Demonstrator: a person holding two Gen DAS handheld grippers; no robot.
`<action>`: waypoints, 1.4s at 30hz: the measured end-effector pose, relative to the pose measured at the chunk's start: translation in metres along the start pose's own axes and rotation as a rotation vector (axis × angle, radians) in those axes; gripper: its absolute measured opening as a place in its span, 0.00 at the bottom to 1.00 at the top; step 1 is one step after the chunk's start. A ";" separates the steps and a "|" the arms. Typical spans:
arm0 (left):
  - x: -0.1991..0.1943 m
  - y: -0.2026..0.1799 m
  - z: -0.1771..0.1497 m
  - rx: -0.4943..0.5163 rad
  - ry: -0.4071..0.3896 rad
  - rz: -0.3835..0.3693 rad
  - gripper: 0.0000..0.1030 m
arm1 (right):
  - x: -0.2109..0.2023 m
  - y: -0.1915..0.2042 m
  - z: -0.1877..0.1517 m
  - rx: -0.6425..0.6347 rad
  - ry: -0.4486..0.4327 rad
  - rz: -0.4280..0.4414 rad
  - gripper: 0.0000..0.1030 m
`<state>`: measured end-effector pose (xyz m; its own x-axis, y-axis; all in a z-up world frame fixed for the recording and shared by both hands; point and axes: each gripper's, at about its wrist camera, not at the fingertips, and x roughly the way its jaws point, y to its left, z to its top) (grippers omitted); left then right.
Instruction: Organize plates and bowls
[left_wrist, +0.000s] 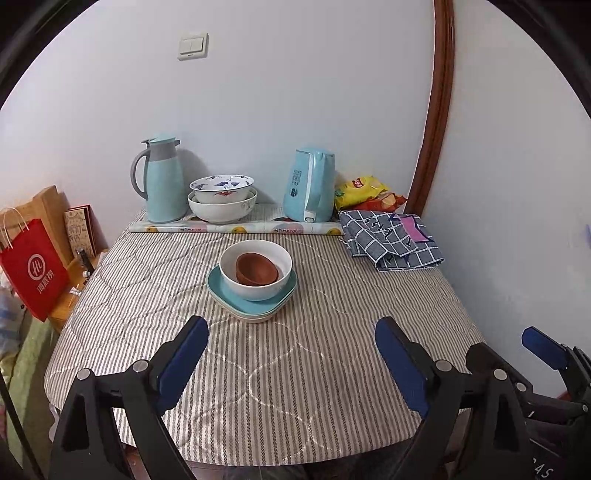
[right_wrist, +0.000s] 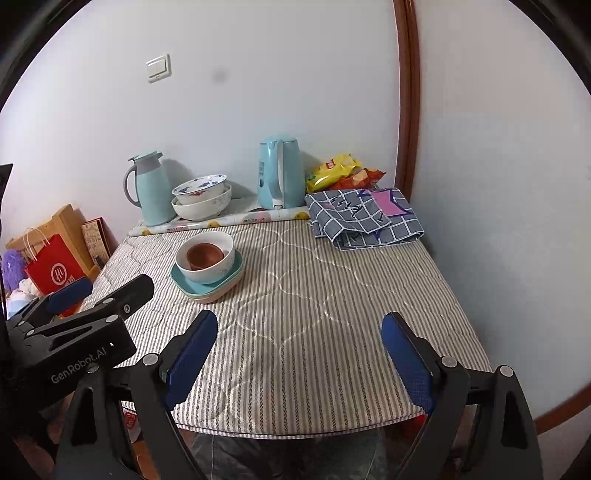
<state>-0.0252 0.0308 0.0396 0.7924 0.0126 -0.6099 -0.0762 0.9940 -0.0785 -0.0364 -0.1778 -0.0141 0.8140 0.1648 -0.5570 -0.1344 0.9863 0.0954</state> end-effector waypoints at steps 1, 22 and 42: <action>0.000 0.000 0.000 0.000 0.002 -0.001 0.89 | 0.000 0.000 0.000 -0.002 -0.001 -0.001 0.87; 0.003 0.001 0.001 0.005 0.013 0.006 0.89 | -0.002 -0.007 -0.001 0.016 0.001 -0.005 0.87; 0.002 0.002 0.000 0.009 0.014 0.004 0.89 | -0.004 -0.005 -0.001 0.022 -0.001 -0.003 0.87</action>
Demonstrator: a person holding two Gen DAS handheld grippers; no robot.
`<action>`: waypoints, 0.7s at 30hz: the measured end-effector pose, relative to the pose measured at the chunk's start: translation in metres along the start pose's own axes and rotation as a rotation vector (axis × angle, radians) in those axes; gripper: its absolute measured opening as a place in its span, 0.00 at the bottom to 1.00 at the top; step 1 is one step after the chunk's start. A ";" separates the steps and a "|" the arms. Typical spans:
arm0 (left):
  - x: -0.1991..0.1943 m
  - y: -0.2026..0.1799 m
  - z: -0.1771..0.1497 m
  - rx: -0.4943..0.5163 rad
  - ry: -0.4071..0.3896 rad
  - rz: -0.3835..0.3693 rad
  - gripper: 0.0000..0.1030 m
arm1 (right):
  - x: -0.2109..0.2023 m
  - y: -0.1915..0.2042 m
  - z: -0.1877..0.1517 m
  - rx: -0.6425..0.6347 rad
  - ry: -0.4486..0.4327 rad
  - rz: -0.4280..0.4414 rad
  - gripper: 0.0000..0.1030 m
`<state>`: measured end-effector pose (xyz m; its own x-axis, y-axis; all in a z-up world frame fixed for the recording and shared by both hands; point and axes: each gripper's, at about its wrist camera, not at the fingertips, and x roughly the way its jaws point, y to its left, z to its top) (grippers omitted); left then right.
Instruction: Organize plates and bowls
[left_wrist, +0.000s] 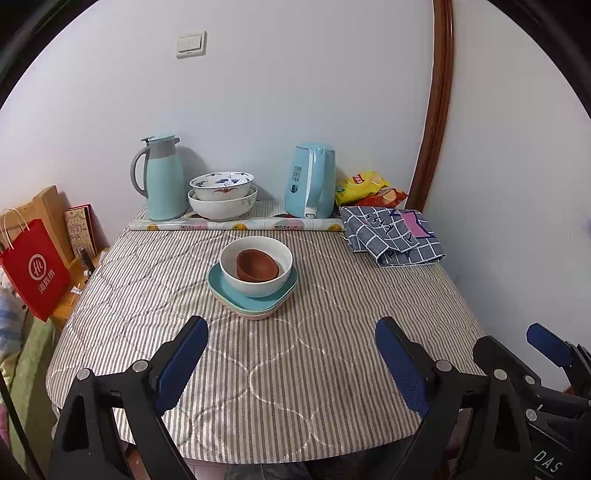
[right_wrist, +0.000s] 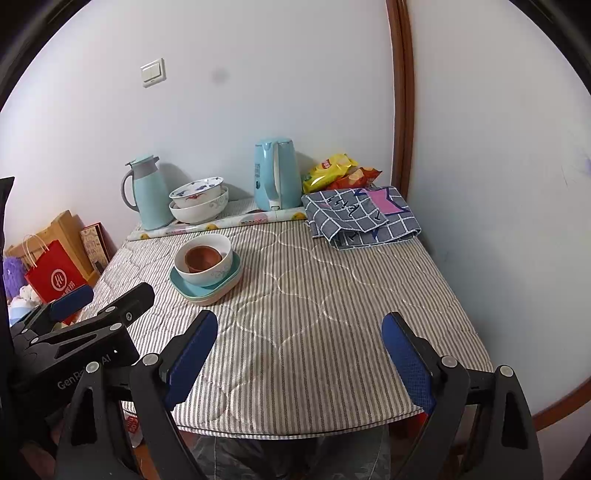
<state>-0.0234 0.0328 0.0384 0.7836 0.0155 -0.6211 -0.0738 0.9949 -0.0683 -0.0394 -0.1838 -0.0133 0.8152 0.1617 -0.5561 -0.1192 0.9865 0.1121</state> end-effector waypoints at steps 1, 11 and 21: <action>0.000 -0.001 0.000 -0.001 -0.001 -0.001 0.89 | 0.000 0.000 0.000 0.001 0.000 0.000 0.87; -0.001 -0.002 -0.001 0.004 0.000 -0.003 0.89 | 0.000 0.000 0.001 0.003 0.000 0.002 0.87; -0.002 -0.002 -0.002 0.009 0.000 -0.005 0.89 | 0.000 -0.001 0.001 0.003 -0.001 0.003 0.87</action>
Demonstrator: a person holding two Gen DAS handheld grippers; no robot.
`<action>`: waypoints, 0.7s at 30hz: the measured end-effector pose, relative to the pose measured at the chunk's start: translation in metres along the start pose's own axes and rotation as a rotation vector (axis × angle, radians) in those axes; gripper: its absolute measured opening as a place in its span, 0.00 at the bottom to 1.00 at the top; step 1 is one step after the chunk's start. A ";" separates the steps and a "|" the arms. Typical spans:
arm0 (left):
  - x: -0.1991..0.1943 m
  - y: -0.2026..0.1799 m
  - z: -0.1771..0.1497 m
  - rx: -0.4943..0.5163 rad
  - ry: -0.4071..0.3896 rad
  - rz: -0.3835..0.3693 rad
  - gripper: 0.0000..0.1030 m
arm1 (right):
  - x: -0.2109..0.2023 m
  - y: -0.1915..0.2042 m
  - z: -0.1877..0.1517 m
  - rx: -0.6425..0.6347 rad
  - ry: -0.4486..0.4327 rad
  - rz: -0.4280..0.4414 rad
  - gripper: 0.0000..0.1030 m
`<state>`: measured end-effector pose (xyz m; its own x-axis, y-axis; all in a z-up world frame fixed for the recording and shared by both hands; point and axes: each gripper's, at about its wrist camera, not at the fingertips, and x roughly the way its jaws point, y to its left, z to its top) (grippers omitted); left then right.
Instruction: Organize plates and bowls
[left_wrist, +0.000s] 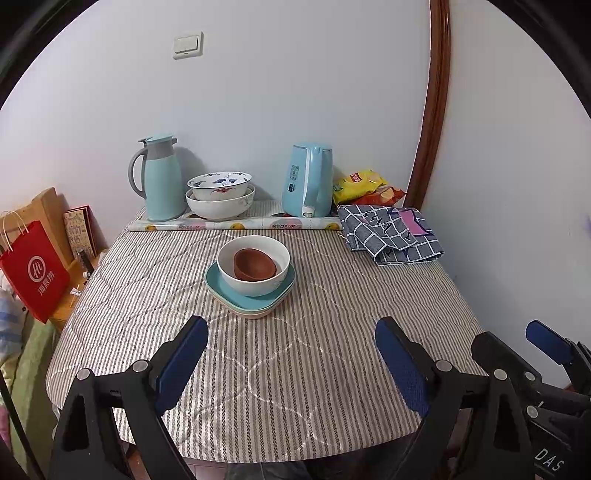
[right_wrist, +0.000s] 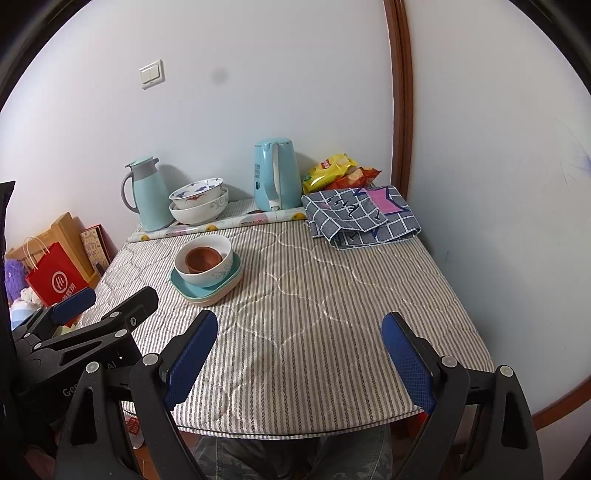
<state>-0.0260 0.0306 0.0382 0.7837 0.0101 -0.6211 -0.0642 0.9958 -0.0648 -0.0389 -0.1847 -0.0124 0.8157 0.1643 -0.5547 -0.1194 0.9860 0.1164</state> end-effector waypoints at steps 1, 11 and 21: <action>0.000 0.000 0.000 0.000 0.000 0.000 0.89 | 0.000 0.000 0.000 0.000 0.000 -0.001 0.87; -0.001 0.000 0.000 0.000 0.001 0.000 0.89 | 0.000 0.001 0.000 0.006 0.000 -0.002 0.87; -0.001 0.001 0.001 0.003 0.002 -0.001 0.89 | -0.001 0.002 -0.001 0.010 -0.001 -0.003 0.87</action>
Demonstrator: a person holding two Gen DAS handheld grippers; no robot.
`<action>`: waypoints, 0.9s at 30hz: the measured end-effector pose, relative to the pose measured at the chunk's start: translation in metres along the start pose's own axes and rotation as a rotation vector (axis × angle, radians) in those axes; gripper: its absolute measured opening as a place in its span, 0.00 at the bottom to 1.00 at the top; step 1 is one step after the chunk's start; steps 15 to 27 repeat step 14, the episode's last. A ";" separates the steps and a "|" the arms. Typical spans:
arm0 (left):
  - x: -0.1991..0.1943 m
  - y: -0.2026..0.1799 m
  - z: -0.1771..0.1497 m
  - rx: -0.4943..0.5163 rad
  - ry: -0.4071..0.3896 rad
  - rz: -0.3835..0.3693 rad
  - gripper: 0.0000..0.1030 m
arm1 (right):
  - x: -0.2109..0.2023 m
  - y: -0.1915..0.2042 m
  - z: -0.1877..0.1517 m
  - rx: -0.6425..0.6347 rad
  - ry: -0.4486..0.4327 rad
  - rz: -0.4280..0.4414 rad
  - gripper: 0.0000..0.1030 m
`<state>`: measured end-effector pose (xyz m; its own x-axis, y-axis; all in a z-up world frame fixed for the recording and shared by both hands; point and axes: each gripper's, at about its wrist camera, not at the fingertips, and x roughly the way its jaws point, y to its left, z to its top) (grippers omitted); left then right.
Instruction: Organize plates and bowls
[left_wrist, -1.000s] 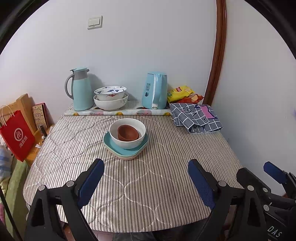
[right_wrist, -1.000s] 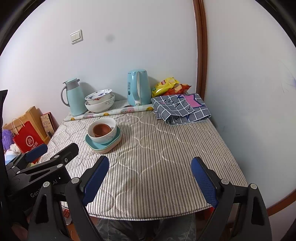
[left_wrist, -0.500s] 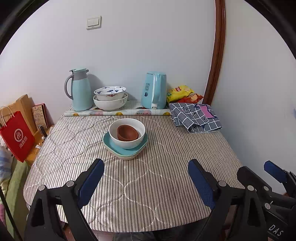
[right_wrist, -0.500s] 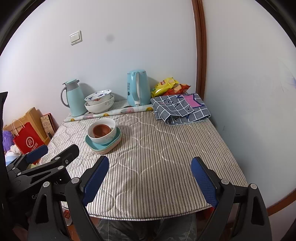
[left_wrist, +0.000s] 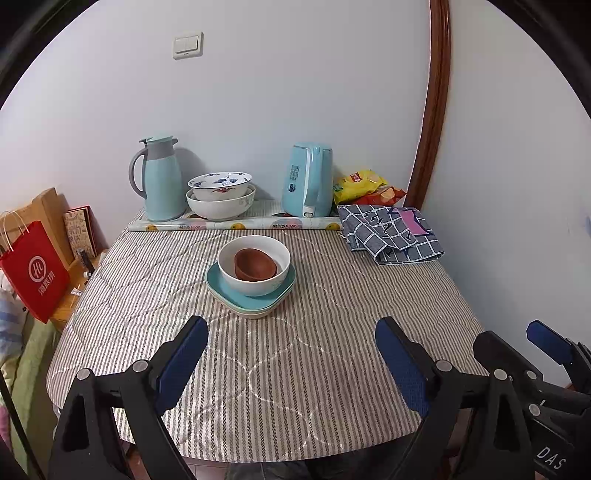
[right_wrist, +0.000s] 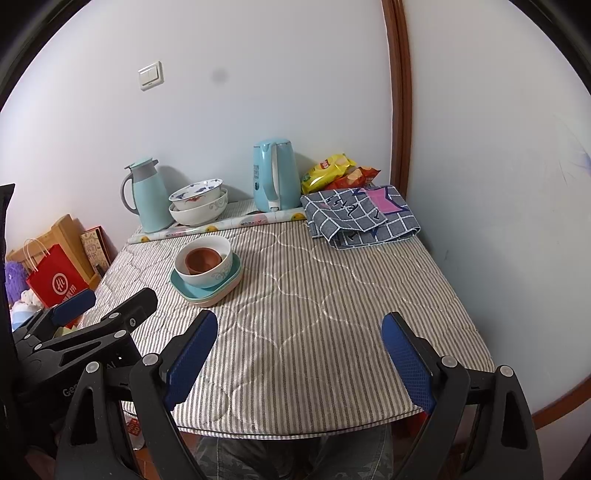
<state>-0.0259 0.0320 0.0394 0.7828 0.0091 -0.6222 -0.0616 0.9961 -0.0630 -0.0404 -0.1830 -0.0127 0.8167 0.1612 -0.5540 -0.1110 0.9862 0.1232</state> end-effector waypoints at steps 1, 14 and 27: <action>0.000 0.000 0.000 0.000 0.000 0.000 0.89 | 0.000 0.000 0.000 0.000 0.000 0.000 0.87; 0.004 0.004 0.002 0.003 0.000 0.007 0.89 | 0.000 0.004 -0.001 0.002 0.000 0.003 0.87; 0.004 0.004 0.002 0.003 0.000 0.007 0.89 | 0.000 0.004 -0.001 0.002 0.000 0.003 0.87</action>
